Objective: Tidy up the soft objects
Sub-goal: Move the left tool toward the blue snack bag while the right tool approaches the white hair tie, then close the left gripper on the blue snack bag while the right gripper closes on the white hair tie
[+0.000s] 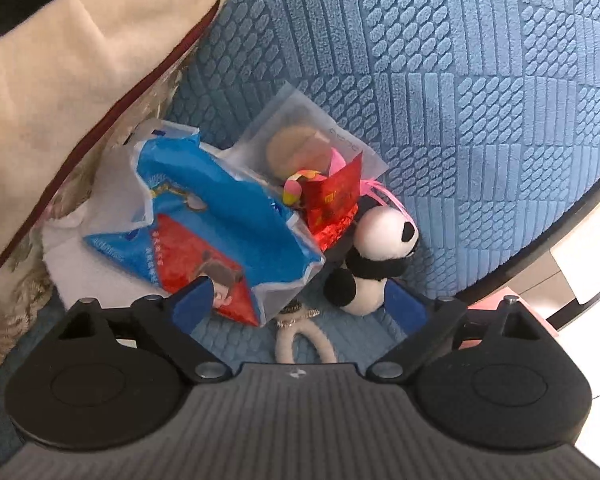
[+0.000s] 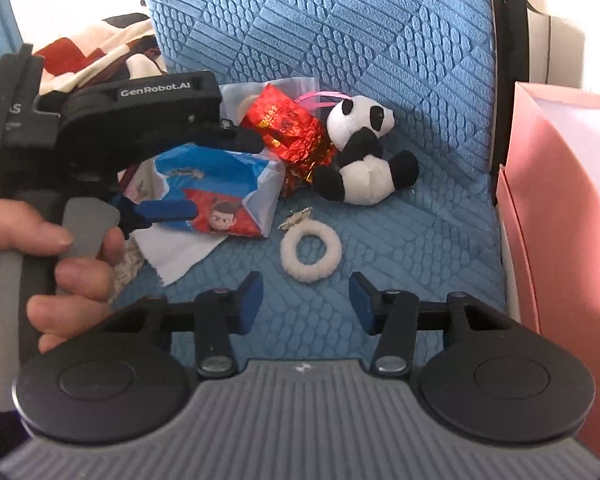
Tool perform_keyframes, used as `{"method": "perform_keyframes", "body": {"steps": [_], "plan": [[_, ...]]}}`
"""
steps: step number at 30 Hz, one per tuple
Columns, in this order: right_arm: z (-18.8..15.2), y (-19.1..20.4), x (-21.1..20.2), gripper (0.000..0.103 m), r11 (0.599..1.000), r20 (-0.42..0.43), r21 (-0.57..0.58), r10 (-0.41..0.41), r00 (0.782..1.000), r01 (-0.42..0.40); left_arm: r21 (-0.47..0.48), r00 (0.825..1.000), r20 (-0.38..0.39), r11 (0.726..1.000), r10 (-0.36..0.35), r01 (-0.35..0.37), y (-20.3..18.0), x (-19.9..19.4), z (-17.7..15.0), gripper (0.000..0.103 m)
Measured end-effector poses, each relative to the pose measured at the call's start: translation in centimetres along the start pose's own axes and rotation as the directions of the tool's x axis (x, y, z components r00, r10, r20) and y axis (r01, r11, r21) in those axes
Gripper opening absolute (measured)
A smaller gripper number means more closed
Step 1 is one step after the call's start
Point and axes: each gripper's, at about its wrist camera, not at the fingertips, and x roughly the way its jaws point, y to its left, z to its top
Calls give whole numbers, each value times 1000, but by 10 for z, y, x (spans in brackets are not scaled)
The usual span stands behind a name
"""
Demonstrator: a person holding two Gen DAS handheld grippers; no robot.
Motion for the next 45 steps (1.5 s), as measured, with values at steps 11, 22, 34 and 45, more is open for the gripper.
{"method": "perform_keyframes", "body": {"steps": [11,22,34,45], "plan": [[14,-2,49,53,998,-46,-38,-45,998,43,18,997,-15,997,75,-75,-1,32,3,87],[29,0,73,54,998,-104,-56,-48,993,43,200,990,-11,971,138,-133,-18,47,-3,86],[27,-3,95,56,990,-113,-132,-57,992,42,247,976,-26,947,218,-205,-14,67,4,65],[18,-1,98,46,978,-88,-189,-108,990,90,293,971,-9,929,238,-225,-19,73,6,26]]}}
